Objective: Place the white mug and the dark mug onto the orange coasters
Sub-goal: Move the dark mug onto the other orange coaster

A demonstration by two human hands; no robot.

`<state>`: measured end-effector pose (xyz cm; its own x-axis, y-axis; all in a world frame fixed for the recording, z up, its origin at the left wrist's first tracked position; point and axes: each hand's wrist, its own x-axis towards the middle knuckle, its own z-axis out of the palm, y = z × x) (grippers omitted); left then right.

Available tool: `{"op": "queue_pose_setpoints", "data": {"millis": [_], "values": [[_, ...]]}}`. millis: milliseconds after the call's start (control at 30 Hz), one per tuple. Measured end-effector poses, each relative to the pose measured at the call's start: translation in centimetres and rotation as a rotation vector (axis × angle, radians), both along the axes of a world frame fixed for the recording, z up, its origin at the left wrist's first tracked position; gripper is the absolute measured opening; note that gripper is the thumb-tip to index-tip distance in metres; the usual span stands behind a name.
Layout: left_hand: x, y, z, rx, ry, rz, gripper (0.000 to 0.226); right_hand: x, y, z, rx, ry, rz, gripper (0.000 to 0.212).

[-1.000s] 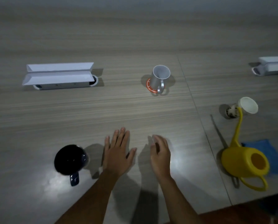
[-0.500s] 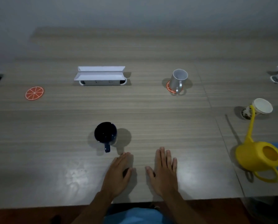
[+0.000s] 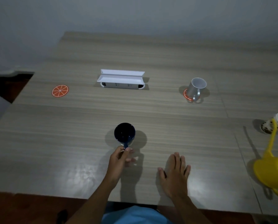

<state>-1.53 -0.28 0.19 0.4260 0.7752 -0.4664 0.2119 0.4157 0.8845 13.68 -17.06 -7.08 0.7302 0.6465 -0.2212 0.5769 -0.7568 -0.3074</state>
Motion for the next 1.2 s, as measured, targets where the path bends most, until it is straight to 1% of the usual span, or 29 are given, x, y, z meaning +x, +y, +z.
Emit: {"op": "queue_pose_setpoints", "data": {"millis": [100,233,367,533,667,767,967,1067,1200], "values": [[0.4,0.3,0.1,-0.068,0.021,-0.039,0.025,-0.1,0.0,0.3,0.017,0.005,-0.004,0.083],[0.3,1.2,0.1,-0.003,0.023,0.050,0.038,-1.4,1.0,0.9,0.104,0.003,0.080,0.077],[-1.1,2.9,0.5,0.048,0.013,0.111,0.044,-2.6,4.2,1.3,0.073,0.034,0.205,0.077],[-4.0,6.5,0.9,0.103,0.005,0.189,0.047,-3.8,9.9,1.9,0.059,0.029,0.365,0.078],[-6.1,11.1,1.6,0.135,0.015,0.283,0.051,-5.5,15.7,2.1,0.041,0.007,0.482,0.081],[-7.5,15.4,1.7,0.149,0.021,0.345,0.048,-7.3,20.8,2.6,-0.010,0.007,0.561,0.083],[-9.7,25.0,1.4,0.165,-0.001,0.435,0.052,-11.2,30.5,3.2,-0.018,0.010,0.608,0.087],[-10.1,29.6,0.8,0.167,-0.027,0.492,0.052,-12.4,32.9,1.6,-0.030,0.019,0.584,0.088],[-10.4,34.5,0.0,0.167,-0.029,0.558,0.052,-12.9,33.2,0.4,-0.041,0.005,0.570,0.089]]}}
